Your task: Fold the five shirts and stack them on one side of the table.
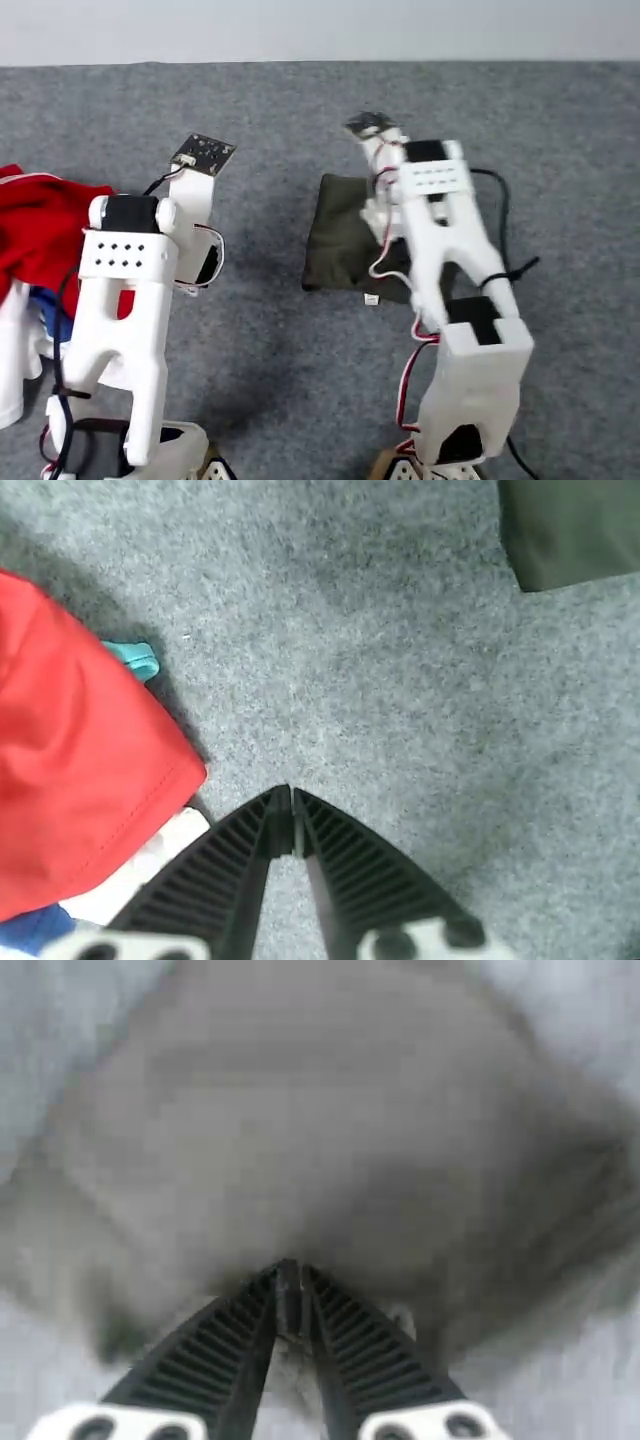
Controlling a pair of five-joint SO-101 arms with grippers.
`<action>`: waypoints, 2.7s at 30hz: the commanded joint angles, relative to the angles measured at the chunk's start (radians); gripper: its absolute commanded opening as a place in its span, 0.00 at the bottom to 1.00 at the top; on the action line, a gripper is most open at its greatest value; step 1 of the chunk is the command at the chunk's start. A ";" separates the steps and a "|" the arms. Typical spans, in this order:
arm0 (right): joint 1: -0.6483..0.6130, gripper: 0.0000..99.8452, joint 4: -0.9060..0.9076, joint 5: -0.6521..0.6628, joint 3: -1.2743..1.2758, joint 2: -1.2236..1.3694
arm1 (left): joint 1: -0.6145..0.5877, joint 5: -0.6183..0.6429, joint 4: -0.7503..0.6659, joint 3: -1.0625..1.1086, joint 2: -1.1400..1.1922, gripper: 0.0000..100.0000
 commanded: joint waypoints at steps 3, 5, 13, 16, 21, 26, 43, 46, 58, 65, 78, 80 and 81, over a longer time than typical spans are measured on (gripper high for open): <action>0.166 0.01 0.239 0.038 -0.071 -0.002 | -0.005 -0.009 -0.018 -0.008 -0.040 0.00; 0.206 0.01 0.282 0.095 -0.074 -0.008 | -0.005 -0.009 -0.034 -0.005 -0.040 0.00; 0.102 0.01 0.298 0.118 -0.224 -0.058 | -0.005 -0.009 -0.054 -0.007 -0.037 0.00; 0.012 0.01 0.298 0.118 -0.233 -0.044 | 0.000 -0.009 -0.055 -0.008 -0.034 0.00; -0.008 0.01 0.294 0.117 -0.233 0.085 | 0.000 -0.008 -0.068 -0.008 -0.035 0.00; 0.104 0.01 0.328 0.120 -0.233 0.223 | -0.005 -0.009 -0.068 -0.007 -0.037 0.00; 0.082 0.01 0.286 0.118 -0.232 0.047 | -0.005 -0.006 -0.063 -0.005 -0.032 0.00; 0.099 0.01 0.305 0.120 -0.232 0.140 | -0.005 -0.006 -0.060 -0.004 -0.032 0.00; 0.208 0.01 0.321 0.124 -0.261 0.176 | -0.272 -0.009 0.040 -0.008 -0.041 0.00; -0.050 0.01 0.312 0.123 -0.261 -0.004 | -0.462 -0.011 0.040 -0.010 -0.041 0.00; -0.303 0.01 0.136 0.117 -0.259 0.222 | -0.655 -0.011 0.040 -0.008 -0.041 0.00; -0.311 0.01 0.137 0.117 -0.261 0.274 | -0.683 -0.011 0.040 -0.008 -0.041 0.00; -0.312 0.01 0.143 0.117 -0.262 0.285 | -0.694 -0.011 0.040 -0.008 -0.041 0.00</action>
